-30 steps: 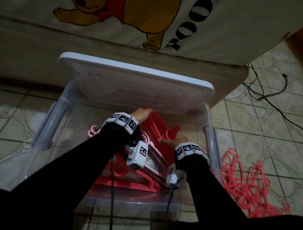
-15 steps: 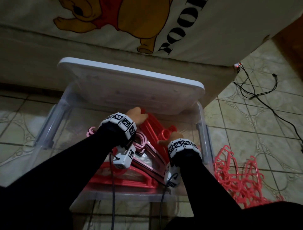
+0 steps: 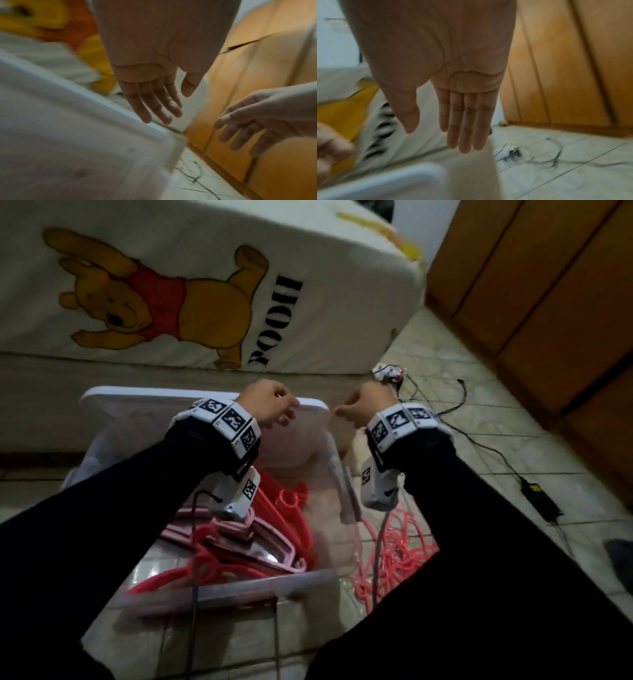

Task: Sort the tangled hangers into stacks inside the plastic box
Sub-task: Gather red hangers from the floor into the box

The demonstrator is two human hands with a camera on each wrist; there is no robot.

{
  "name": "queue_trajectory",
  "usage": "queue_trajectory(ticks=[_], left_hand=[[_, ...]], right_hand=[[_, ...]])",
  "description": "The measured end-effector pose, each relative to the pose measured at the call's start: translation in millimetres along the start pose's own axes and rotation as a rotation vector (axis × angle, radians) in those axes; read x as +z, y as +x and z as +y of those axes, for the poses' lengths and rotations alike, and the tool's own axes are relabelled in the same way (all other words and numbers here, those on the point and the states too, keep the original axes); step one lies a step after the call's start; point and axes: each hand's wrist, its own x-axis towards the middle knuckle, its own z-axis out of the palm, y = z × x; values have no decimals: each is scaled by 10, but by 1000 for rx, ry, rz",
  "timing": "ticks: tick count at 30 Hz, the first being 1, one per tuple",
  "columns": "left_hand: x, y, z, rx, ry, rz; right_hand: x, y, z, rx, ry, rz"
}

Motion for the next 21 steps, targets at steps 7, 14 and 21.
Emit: queue_trajectory(ticks=[7, 14, 21], left_hand=[[900, -51, 698, 107, 108, -154], [2216, 49, 592, 30, 269, -279], [3141, 184, -25, -109, 473, -403]], right_hand=[[-748, -781, 1219, 286, -19, 111], [-242, -1546, 2705, 669, 149, 97], [740, -2119, 3725, 966, 292, 8]])
